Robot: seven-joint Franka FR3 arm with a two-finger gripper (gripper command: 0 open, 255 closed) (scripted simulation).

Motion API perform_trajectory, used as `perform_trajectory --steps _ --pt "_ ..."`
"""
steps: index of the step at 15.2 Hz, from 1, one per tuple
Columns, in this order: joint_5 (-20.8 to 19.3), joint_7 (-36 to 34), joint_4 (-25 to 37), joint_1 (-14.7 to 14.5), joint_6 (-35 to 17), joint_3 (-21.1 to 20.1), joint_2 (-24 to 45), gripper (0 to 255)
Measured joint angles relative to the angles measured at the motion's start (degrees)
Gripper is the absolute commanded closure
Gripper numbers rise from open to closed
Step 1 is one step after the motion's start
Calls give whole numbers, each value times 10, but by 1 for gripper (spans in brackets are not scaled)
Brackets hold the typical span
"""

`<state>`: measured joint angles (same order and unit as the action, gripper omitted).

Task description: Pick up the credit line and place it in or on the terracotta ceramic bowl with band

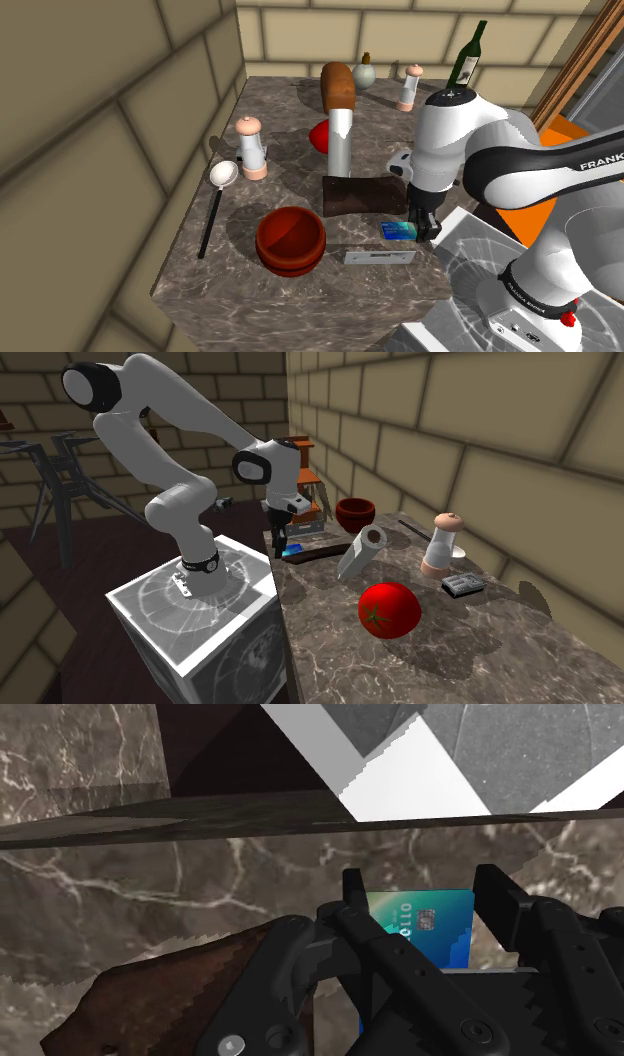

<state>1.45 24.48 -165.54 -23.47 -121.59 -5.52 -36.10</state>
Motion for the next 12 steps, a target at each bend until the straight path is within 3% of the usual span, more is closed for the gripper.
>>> perform_trajectory --steps 8,12 --pt "1 0 0 0 1 0 0 255" --pt "0 2 14 0 32 3 -16 255"
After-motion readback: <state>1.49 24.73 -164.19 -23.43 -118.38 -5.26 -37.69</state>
